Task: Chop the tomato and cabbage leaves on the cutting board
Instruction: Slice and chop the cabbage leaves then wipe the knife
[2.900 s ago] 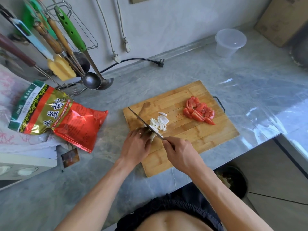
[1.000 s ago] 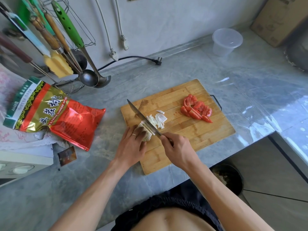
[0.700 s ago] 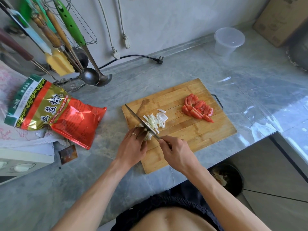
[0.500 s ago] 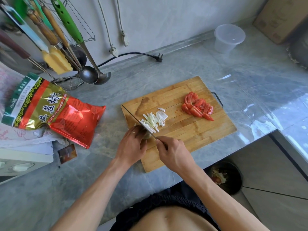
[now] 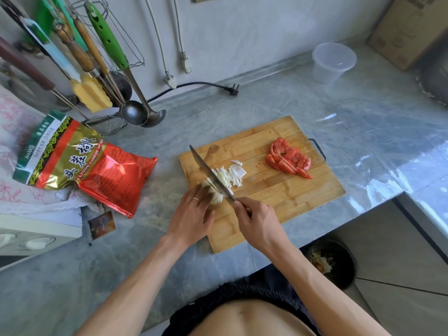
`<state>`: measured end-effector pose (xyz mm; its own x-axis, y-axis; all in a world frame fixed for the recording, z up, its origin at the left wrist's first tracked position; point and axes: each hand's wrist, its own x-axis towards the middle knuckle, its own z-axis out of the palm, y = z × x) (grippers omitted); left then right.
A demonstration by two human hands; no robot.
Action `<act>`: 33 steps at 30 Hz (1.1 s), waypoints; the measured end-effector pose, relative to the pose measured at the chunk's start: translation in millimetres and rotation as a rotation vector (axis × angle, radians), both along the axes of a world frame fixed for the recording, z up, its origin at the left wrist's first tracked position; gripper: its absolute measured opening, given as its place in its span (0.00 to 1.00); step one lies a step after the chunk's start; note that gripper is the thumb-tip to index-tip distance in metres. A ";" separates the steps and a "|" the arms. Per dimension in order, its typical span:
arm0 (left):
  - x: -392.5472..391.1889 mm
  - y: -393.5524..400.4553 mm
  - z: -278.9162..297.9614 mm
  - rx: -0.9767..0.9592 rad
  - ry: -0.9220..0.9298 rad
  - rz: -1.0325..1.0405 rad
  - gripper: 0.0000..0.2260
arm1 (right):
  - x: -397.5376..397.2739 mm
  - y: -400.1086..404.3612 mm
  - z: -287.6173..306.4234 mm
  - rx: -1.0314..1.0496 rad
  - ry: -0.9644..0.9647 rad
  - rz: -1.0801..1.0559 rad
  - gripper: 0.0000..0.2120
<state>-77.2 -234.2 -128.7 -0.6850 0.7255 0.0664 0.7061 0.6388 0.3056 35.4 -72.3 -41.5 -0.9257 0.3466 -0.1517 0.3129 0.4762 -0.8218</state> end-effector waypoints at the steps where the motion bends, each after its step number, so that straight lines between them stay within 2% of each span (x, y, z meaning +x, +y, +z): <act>1: 1.1 -0.4 0.8 -0.007 0.002 0.010 0.22 | 0.7 -0.7 0.1 0.005 -0.002 0.012 0.19; 9: -1.8 -1.7 3.0 0.058 -0.114 0.035 0.21 | 5.1 -4.9 -0.2 0.026 -0.030 0.052 0.20; 29: -6.5 -2.5 2.6 0.135 -0.146 0.074 0.20 | 6.7 -2.0 4.1 0.070 -0.022 0.092 0.17; 33: -2.0 -0.3 2.8 0.153 -0.112 0.102 0.16 | 3.5 0.2 4.3 0.077 -0.035 0.093 0.16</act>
